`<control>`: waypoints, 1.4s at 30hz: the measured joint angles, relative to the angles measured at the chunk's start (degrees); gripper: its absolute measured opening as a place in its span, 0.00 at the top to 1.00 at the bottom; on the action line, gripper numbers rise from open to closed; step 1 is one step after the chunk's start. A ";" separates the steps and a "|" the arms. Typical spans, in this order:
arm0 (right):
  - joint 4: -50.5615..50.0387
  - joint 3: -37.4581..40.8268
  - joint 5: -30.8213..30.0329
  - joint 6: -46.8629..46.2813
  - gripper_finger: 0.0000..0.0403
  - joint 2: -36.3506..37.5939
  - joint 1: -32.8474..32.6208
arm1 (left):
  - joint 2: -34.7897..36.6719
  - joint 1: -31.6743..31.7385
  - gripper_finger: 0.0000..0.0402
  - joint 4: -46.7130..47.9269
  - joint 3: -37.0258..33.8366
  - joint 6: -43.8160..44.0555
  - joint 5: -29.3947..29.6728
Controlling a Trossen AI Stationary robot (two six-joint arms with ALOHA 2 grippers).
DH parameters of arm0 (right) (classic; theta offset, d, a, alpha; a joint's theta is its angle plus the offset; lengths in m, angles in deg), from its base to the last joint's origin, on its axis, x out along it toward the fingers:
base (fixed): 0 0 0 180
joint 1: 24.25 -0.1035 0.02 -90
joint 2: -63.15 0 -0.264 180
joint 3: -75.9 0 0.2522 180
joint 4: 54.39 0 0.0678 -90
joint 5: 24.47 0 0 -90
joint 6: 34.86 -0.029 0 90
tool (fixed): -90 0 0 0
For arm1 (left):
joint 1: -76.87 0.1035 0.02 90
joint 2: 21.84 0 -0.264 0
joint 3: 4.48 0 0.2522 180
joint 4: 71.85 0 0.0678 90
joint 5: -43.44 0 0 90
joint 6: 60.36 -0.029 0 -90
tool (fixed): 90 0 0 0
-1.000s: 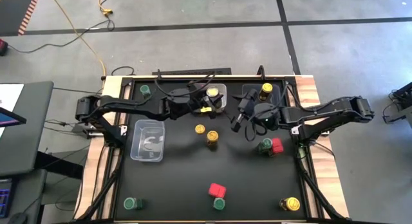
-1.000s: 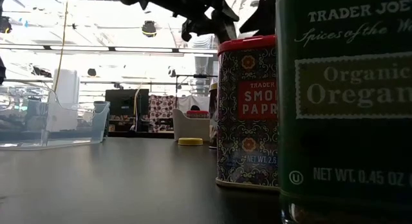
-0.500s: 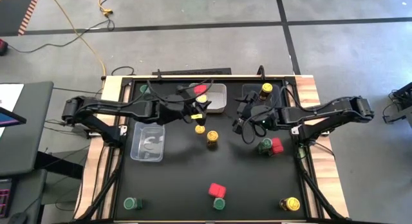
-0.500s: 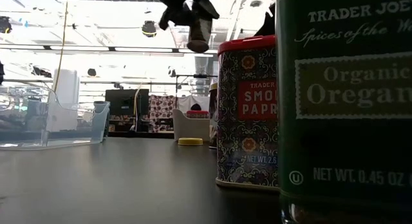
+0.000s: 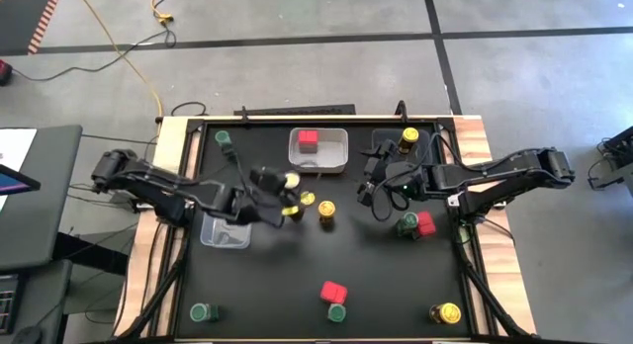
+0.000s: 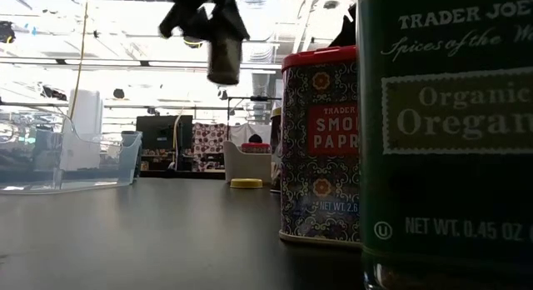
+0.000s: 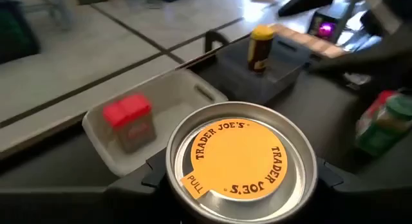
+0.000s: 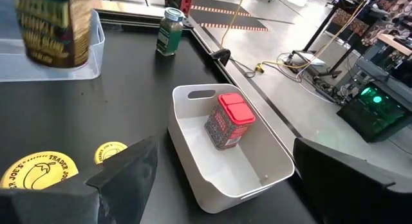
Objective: Sort spices by type
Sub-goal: Put the bottom left yellow seasoning bottle into the black bin
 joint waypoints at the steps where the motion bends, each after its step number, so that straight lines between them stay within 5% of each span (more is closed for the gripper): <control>1: -0.04 0.02 0.00 0.00 0.03 0.00 0.00 | -0.10 -1.37 0.52 0.03 -1.45 2.02 1.78; 8: -1.23 0.02 0.00 -0.02 0.03 -0.02 0.00 | -0.61 -6.36 0.52 -11.88 -12.74 6.13 3.92; 17: -1.31 0.02 -0.02 -0.02 0.03 -0.02 0.00 | -0.52 -6.18 0.52 -42.06 -28.31 -8.05 -0.08; 32: -1.23 0.02 -0.02 -0.44 0.03 -0.02 0.00 | -5.99 -1.40 0.52 -44.00 -31.62 -8.19 -9.83; 42: -1.32 0.02 -0.02 -6.01 0.03 -0.03 0.07 | -9.01 -0.75 0.52 -49.15 -31.43 -9.02 -9.97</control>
